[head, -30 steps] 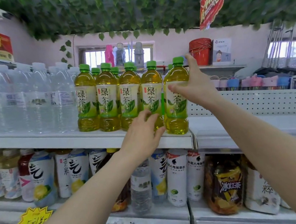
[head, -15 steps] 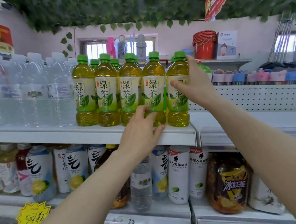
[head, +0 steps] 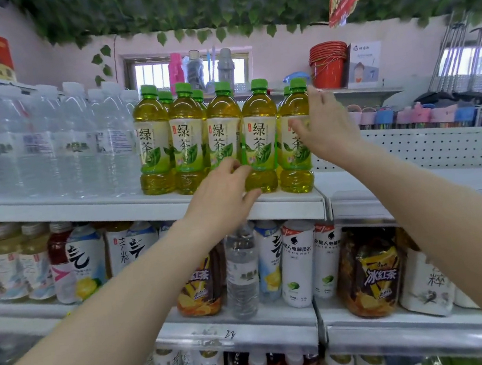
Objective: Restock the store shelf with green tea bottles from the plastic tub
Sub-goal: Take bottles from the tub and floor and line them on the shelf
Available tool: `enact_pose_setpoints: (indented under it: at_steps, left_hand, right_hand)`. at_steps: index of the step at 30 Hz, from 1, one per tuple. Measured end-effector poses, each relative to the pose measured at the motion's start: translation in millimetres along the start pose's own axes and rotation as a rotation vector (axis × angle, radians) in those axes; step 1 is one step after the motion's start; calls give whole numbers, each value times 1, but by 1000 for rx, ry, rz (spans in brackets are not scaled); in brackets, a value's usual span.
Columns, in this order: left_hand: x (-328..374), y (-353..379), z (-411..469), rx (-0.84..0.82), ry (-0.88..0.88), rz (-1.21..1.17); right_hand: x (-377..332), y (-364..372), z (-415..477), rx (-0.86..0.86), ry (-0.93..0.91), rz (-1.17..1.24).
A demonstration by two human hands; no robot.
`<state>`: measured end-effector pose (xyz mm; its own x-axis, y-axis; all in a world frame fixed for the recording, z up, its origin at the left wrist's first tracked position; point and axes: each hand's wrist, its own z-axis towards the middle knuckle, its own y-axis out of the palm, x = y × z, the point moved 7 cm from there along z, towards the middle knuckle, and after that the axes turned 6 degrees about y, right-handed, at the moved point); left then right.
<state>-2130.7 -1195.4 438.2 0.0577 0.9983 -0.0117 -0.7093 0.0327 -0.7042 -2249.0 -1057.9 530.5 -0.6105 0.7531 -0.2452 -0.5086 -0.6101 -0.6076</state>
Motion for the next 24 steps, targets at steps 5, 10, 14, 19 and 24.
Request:
enact_pose_setpoints:
  at_steps: [5,10,14,19,24]
  left_hand:
    - [-21,-38,-35,27,62,48]
    - [-56,-67,-93,7,73,113]
    - [-90,-87,-151,0,83,136]
    - [-139,-99,-242,-45,89,164]
    - [-191,-92,-349,-148,-5,177]
  right_hand:
    - [-47,-12,-54,24,-156,-134]
    - [-108,-1,-125,-49,-298,-239]
    - [-150,22,-185,-84,-398,-267]
    - [-201,68,-266,-157,-467,-225]
    - [-254,128,-364,-305,-550,-145]
